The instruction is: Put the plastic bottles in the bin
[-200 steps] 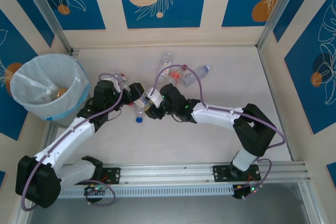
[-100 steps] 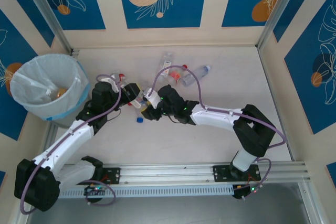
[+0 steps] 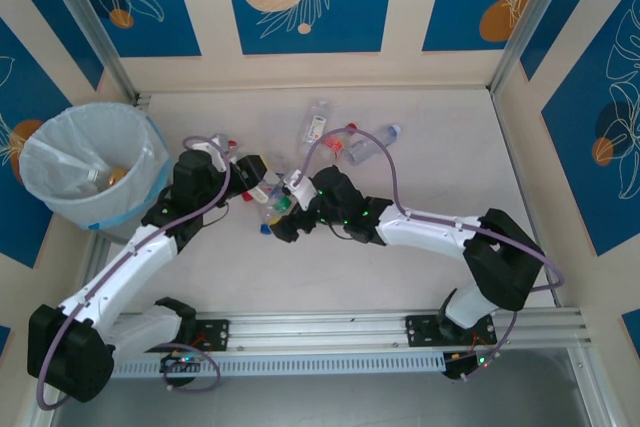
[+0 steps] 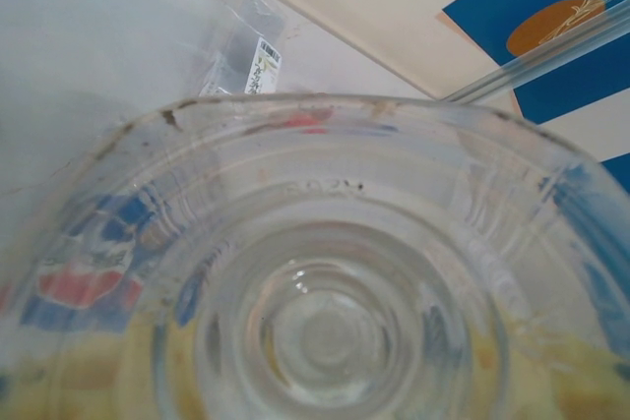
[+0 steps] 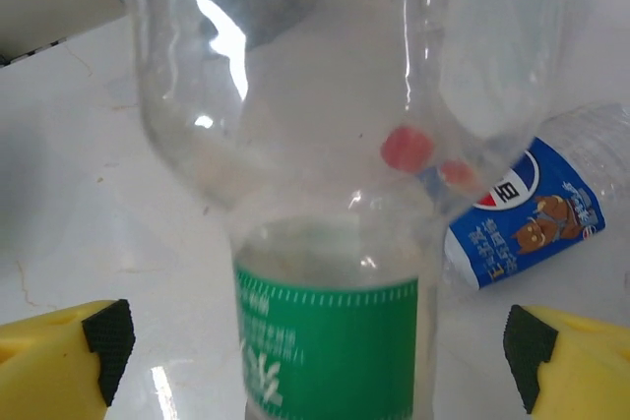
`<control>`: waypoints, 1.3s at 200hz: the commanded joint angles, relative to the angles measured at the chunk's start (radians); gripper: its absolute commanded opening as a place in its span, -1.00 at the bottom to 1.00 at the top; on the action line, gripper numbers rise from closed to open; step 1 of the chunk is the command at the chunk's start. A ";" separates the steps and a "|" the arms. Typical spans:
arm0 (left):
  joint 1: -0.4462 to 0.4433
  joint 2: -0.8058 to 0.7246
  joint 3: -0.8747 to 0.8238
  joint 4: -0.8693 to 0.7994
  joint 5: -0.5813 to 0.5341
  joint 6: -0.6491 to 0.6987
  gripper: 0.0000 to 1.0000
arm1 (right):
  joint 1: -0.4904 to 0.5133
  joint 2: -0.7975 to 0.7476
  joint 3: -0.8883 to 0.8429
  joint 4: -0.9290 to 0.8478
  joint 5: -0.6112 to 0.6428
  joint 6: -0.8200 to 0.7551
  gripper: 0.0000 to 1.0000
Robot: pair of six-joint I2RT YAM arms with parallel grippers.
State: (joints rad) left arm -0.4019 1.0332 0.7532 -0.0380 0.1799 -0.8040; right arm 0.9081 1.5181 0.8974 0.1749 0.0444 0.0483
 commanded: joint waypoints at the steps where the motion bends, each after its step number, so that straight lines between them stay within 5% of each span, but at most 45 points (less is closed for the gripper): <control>1: -0.002 -0.006 0.047 -0.030 -0.022 0.030 -0.14 | -0.014 -0.073 -0.037 0.010 -0.059 -0.025 0.99; 46: 0.007 -0.004 0.102 -0.080 -0.043 0.072 -0.15 | -0.094 -0.241 -0.075 -0.162 -0.253 -0.151 0.99; 87: 0.014 0.011 0.197 -0.149 -0.067 0.144 -0.16 | -0.249 -0.368 -0.078 -0.199 -0.253 0.008 0.99; 153: 0.051 0.045 0.438 -0.357 -0.150 0.338 -0.17 | -0.407 -0.383 -0.087 -0.218 -0.070 0.436 0.99; 260: 0.339 0.151 0.951 -0.547 -0.434 0.706 -0.15 | -0.440 -0.388 -0.090 -0.285 0.004 0.545 0.99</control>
State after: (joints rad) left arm -0.0917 1.1618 1.6253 -0.5358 -0.1490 -0.2302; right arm 0.4744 1.1439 0.8021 -0.0742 0.0196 0.5591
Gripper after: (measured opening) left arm 0.552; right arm 0.993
